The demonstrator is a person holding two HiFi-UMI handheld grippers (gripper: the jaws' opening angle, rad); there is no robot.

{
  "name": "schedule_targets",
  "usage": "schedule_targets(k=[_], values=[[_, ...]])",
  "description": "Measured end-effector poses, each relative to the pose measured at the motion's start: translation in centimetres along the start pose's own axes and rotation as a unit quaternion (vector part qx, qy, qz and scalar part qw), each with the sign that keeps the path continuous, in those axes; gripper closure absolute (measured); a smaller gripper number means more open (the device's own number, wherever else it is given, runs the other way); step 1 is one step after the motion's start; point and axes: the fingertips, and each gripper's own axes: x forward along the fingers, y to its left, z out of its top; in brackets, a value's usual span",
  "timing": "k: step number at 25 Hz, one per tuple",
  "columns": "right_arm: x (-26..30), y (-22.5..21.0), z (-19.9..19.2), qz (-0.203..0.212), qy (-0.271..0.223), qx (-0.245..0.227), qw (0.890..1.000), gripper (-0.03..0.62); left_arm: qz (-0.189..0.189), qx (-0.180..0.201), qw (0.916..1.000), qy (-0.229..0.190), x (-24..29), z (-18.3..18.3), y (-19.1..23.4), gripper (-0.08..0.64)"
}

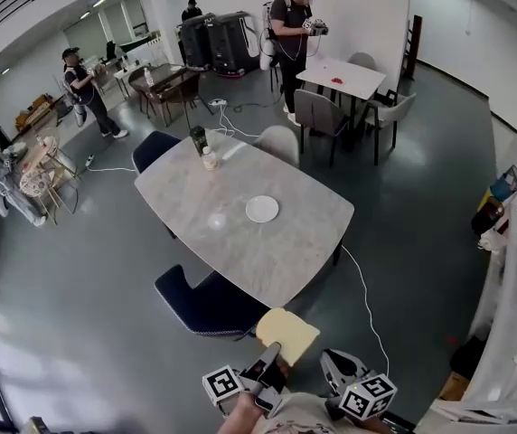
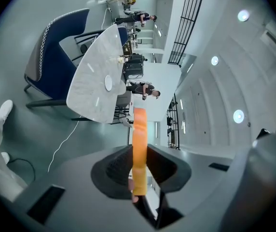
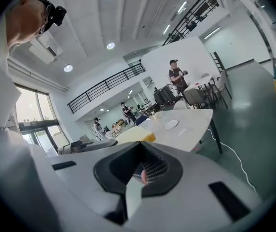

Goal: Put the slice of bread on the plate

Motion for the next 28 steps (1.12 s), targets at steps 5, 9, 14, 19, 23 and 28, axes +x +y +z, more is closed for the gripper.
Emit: schedule_targets(k=[5,9,14,19,23,28], values=[[5.5,2.3,1.7,0.007,0.0,-0.018,1.0,0.588,-0.014,-0.001,0.9998,-0.01,-0.5,5.5,-1.0,0.466],[9.2,3.7,2.0,0.006,0.002,-0.028,1.0,0.586,-0.024,0.002,0.9996,-0.014,-1.1,9.3,-1.5,0.466],[11.6,5.0,1.9,-0.001,0.011,-0.042,0.999,0.588,-0.03,-0.006,0.9994,-0.018,-1.5,12.9,-1.2,0.466],[12.9,5.1,1.9,-0.003,0.021,-0.048,0.999,0.587,-0.039,-0.017,0.9988,-0.023,-1.1,14.1,-1.0,0.466],[14.8,4.9,2.3,0.008,0.032,-0.043,0.999,0.588,-0.036,-0.023,0.9988,-0.024,0.2,14.8,-1.3,0.466],[19.2,4.8,3.3,0.048,0.045,-0.041,0.997,0.586,-0.033,-0.015,0.9985,-0.041,2.5,16.9,-1.9,0.466]])
